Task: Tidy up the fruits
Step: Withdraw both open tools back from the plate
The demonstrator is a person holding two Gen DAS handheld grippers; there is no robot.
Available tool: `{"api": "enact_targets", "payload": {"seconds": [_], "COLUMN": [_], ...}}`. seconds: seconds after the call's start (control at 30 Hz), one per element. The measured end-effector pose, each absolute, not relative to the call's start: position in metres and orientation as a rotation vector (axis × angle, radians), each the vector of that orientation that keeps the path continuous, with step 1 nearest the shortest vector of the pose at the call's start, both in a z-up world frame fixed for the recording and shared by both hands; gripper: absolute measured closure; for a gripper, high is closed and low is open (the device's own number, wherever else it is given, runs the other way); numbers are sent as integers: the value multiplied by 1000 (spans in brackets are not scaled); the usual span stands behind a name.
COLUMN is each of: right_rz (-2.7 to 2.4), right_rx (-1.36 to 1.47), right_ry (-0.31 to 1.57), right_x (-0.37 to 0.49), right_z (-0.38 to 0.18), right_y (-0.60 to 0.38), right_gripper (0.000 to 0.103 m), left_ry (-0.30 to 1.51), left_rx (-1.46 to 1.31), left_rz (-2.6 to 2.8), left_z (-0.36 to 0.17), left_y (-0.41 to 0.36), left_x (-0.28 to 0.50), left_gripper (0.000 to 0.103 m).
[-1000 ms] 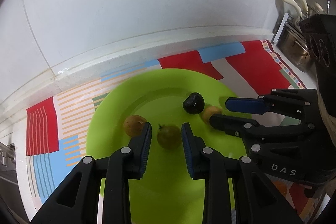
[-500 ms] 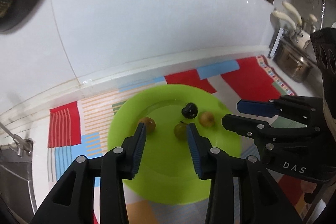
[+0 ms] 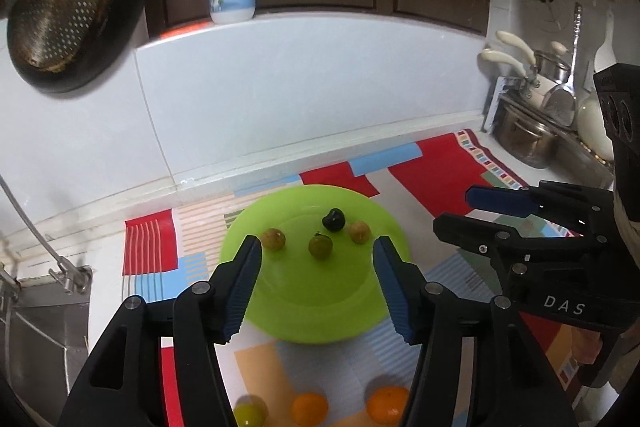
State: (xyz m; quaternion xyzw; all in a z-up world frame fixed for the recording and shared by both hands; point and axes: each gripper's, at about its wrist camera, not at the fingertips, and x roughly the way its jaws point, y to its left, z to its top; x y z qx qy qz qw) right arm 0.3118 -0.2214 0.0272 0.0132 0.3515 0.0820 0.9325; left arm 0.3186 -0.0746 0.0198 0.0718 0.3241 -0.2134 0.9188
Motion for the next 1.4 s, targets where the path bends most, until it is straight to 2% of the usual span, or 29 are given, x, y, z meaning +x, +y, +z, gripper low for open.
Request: {"api": "enact_targets", "payload": {"seconds": [0.73, 0.87, 1.4], "right_rz": [147, 151, 163], "right_rx": [-6, -24, -88], "right_ry": [630, 615, 622], "right_x": [210, 194, 161], "right_z": [49, 48, 21], "right_y": [-216, -218, -228], "right_gripper": [57, 57, 57], "left_ry": [575, 573, 622], "left_rx": [160, 145, 148], "left_rz": [-402, -393, -383], "left_z": [42, 37, 0], "left_y": [-68, -70, -86], "left_x": [214, 201, 173], "left_gripper": [39, 36, 36]}}
